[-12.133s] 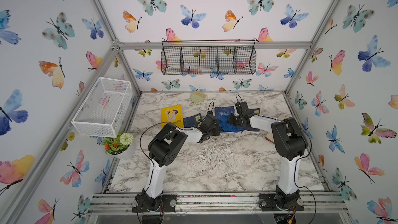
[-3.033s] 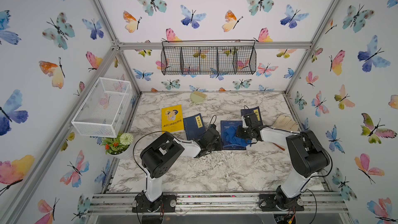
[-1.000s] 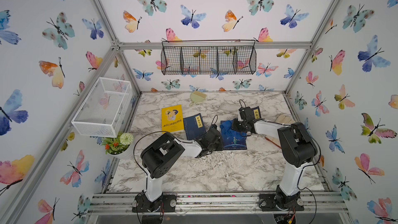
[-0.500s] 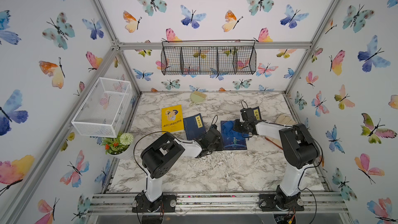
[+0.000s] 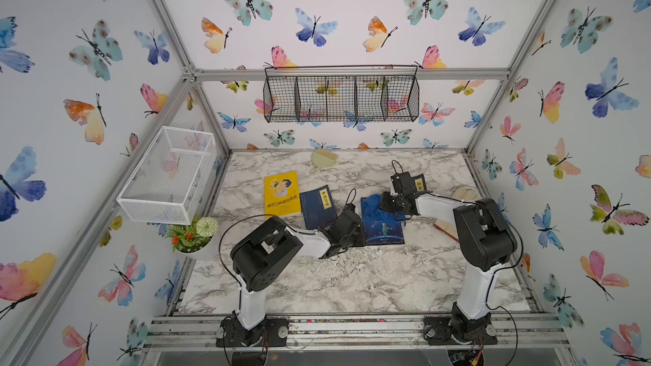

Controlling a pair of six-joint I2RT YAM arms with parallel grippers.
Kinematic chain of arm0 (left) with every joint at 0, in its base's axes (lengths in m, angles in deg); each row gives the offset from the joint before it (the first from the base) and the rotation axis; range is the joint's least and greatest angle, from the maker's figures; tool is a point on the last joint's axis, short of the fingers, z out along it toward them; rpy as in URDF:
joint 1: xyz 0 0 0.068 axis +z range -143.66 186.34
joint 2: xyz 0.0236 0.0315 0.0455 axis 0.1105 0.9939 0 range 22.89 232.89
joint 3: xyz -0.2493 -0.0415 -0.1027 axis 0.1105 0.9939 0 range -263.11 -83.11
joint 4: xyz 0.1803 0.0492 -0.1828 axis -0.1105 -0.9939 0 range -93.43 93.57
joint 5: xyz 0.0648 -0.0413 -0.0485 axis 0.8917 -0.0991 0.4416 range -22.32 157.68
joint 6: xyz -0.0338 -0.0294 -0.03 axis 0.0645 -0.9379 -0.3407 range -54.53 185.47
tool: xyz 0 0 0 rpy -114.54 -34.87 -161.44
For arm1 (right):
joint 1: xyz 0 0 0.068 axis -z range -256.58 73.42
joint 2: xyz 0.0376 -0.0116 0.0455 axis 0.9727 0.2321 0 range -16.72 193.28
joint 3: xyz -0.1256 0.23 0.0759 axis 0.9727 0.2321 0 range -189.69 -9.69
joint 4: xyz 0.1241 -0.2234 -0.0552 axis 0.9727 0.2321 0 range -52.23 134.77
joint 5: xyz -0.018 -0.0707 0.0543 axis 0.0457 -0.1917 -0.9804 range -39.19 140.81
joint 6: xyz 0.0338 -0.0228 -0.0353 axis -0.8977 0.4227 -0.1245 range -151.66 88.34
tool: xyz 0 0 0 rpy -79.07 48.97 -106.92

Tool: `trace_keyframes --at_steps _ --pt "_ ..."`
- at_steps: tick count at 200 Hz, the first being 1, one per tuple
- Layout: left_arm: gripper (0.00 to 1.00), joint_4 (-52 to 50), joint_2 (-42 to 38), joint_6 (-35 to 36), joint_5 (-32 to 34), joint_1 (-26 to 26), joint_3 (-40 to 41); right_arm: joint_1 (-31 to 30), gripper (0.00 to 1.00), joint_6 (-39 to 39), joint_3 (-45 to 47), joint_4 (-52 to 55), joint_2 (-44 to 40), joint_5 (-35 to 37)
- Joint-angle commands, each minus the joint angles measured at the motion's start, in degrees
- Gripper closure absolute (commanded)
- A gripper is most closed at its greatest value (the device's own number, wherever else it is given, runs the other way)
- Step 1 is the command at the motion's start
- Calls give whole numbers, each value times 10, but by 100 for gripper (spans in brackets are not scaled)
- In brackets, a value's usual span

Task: Wipe the cover of the book
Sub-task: Wipe the dirt from the cover of the book.

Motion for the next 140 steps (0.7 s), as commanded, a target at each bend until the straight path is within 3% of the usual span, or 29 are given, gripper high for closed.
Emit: trace_keyframes --at_steps 1,29,68,140 --pt "85 -83 31 -2 -15 -12 26 -13 94 -6 90 82 -2 -13" --pt "85 -82 30 -3 -18 -13 26 -57 94 -24 175 78 -54 8" --pt "85 -82 34 -1 -20 -14 23 -69 94 -41 242 57 -104 -3" --pt "85 -88 21 -6 -9 -19 31 -69 95 -8 93 76 16 6"
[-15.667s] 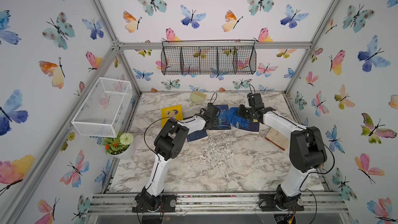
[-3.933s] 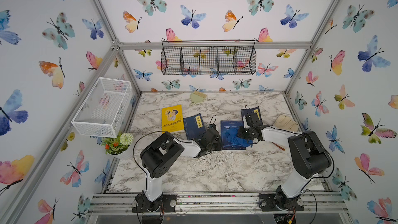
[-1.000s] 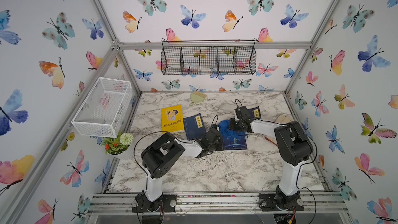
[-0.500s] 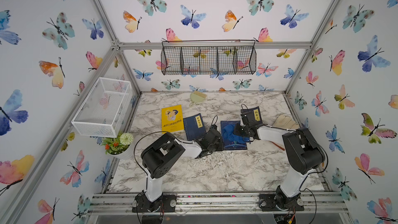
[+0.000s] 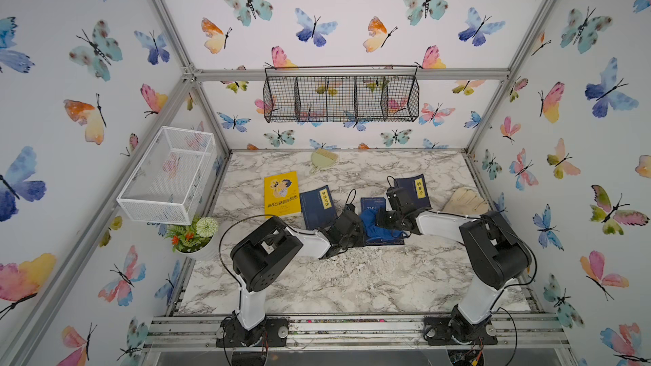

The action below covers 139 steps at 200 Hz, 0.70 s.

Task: Wipe the cover of the book
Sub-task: Wipe the dirt from the cover of the book.

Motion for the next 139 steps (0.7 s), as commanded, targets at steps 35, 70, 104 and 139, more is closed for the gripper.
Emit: trace_keyframes --at_steps 35,70,104,139 --pt "85 -90 18 -4 -8 -19 31 -3 95 11 57 115 44 18" --pt "85 -91 28 1 -13 -19 18 -4 95 2 171 87 -13 3" --pt "85 -91 33 4 -13 -19 15 -4 95 -27 203 82 -47 -5" --pt "85 -91 34 4 -16 -19 13 -3 95 -21 159 82 -25 -21"
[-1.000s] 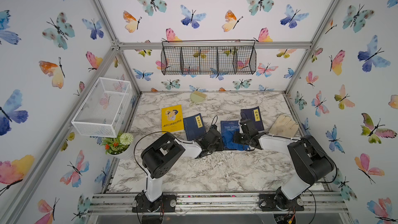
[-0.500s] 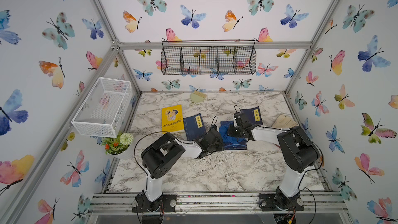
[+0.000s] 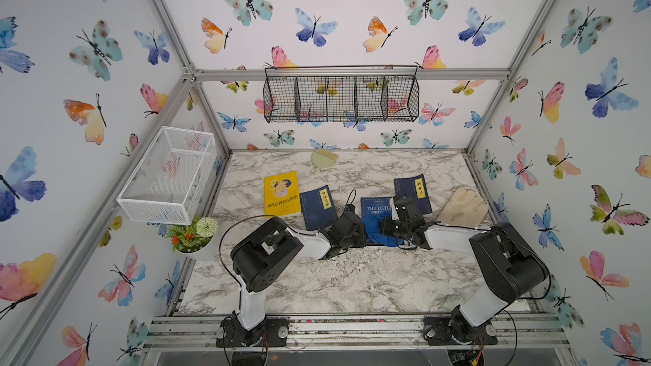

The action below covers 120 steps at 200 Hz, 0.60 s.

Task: Wipe the cover of the book
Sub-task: Wipe the dirt from the cover of the book.

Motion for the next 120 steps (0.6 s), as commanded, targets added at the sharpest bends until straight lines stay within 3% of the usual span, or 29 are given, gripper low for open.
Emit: trace_keyframes --at_steps 1,28,68,120 --pt "85 -92 34 8 -24 -16 12 -3 95 -2 18 168 63 -8" --pt "86 -97 26 7 -22 -16 9 13 95 6 -14 177 93 -7" --pt "85 -106 8 8 -7 -15 22 43 95 29 -36 206 68 31" --pt "82 -138 -56 19 -1 -15 7 43 95 48 -141 285 27 92"
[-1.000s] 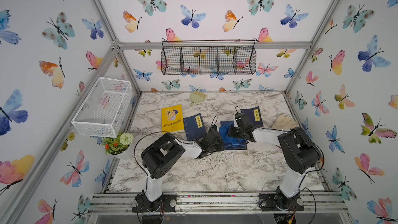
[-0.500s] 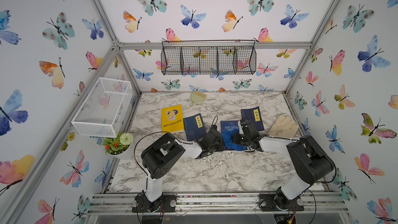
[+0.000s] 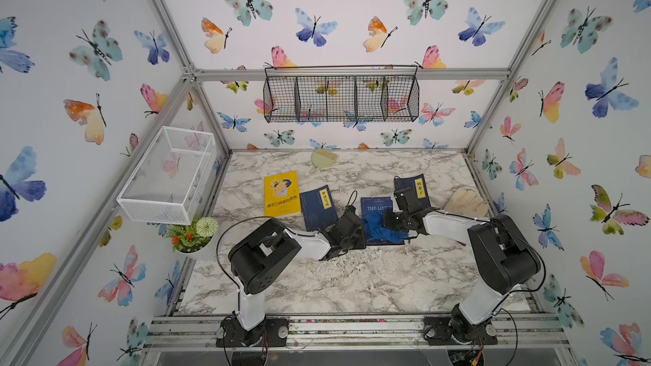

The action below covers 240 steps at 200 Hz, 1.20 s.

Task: Wipe the cover of the book
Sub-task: Wipe the dirt from the cover of the book.

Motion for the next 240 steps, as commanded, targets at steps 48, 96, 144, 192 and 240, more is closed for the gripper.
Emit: trace_keyframes --at_steps 48,96,144,192,240 --pt "50 -149 -141 53 31 34 -3 6 95 31 -148 170 -43 93" --pt "54 -147 -207 69 23 169 72 -22 95 20 -250 154 -11 48" --pt "54 -135 -207 77 15 268 125 -107 95 7 -369 152 74 27" --pt "60 -95 -183 80 -8 290 151 -171 95 3 -461 153 180 19" --pt "71 -68 -131 86 -29 289 140 -192 96 -3 -511 137 309 -6"
